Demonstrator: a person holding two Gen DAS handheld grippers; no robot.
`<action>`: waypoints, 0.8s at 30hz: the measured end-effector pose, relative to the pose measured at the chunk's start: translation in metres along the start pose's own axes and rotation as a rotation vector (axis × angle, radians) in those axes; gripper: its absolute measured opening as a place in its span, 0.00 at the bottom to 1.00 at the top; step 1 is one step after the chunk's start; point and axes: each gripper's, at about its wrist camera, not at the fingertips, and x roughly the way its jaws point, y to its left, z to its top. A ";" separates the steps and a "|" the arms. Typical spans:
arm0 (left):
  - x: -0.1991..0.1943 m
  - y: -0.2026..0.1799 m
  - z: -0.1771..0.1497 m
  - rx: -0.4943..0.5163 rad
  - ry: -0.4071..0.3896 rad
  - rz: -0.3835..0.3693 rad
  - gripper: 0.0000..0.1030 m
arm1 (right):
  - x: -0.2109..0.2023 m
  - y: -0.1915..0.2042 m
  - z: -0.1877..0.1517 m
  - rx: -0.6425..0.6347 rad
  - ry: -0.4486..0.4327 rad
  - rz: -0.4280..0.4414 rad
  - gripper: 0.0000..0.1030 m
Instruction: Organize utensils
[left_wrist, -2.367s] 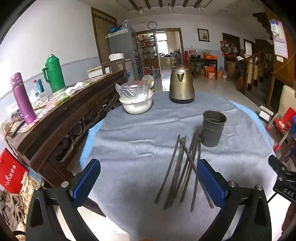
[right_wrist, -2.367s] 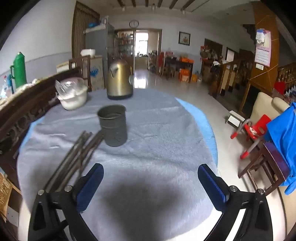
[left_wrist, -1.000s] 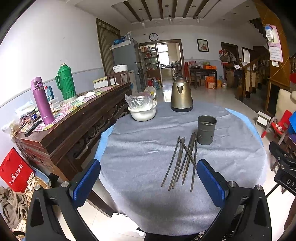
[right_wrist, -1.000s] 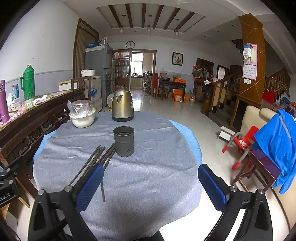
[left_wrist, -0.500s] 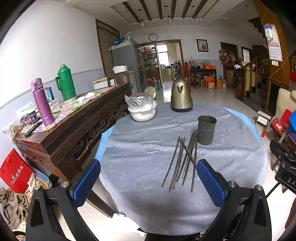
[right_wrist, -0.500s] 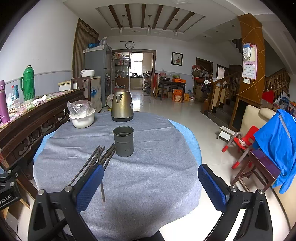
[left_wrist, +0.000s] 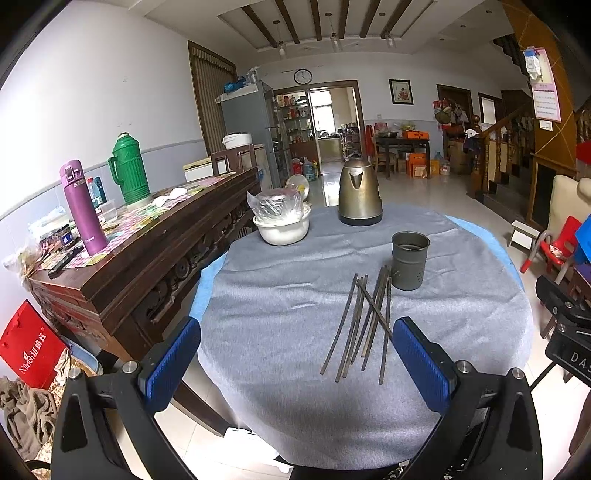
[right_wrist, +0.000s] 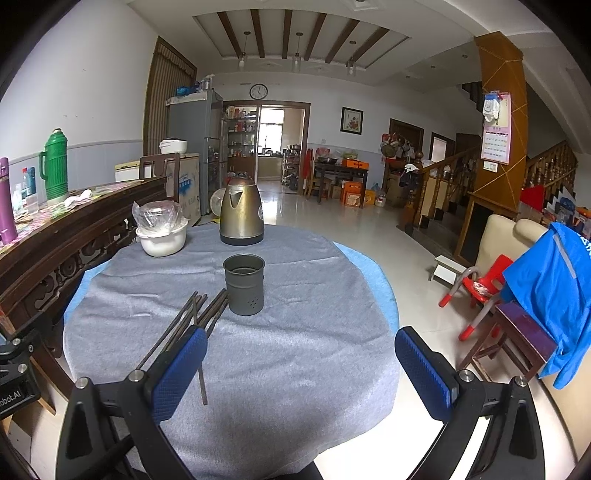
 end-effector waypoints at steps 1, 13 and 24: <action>0.000 0.000 0.000 0.001 -0.001 0.000 1.00 | 0.003 -0.004 -0.003 -0.001 -0.002 -0.002 1.00; 0.006 0.003 -0.001 -0.007 0.022 0.017 1.00 | 0.015 0.000 -0.003 0.018 0.032 0.035 1.00; 0.006 0.014 -0.005 -0.014 0.021 0.045 1.00 | 0.023 0.011 -0.006 0.036 0.052 0.090 1.00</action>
